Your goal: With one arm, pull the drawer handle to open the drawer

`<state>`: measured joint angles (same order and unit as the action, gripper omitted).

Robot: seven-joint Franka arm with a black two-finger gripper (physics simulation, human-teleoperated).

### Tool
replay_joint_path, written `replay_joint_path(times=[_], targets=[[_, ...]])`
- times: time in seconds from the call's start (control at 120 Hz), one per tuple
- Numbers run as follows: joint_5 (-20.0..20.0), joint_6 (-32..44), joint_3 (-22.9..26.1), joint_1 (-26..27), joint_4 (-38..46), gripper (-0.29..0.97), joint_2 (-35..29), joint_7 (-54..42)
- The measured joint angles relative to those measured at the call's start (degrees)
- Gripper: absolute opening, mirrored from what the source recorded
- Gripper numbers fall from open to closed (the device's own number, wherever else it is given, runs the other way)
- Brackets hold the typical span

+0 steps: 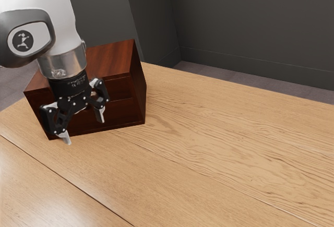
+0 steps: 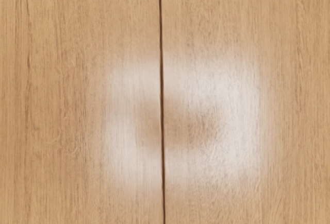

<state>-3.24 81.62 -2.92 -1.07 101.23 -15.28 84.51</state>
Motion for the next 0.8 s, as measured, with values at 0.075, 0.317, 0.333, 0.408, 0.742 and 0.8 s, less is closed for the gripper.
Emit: replay_joint_path(times=[0.075, 0.317, 0.333, 0.408, 0.742, 0.8], targets=[[-0.4, 2.1, 0.0, 0.0, 1.9, 0.68, -0.2, 0.5], [-0.5, 3.7, 3.8, -7.6, 3.1, 0.68, -2.9, 1.9], [-0.4, 3.6, 6.6, -11.2, 2.4, 0.68, -2.1, 1.9], [1.2, 3.1, 18.3, -27.0, -0.4, 0.68, 0.4, 2.2], [6.3, 7.7, 21.7, -43.2, -6.7, 0.68, 7.8, 3.3], [6.5, 9.9, 19.8, -42.6, -7.0, 0.68, 9.8, 3.5]])
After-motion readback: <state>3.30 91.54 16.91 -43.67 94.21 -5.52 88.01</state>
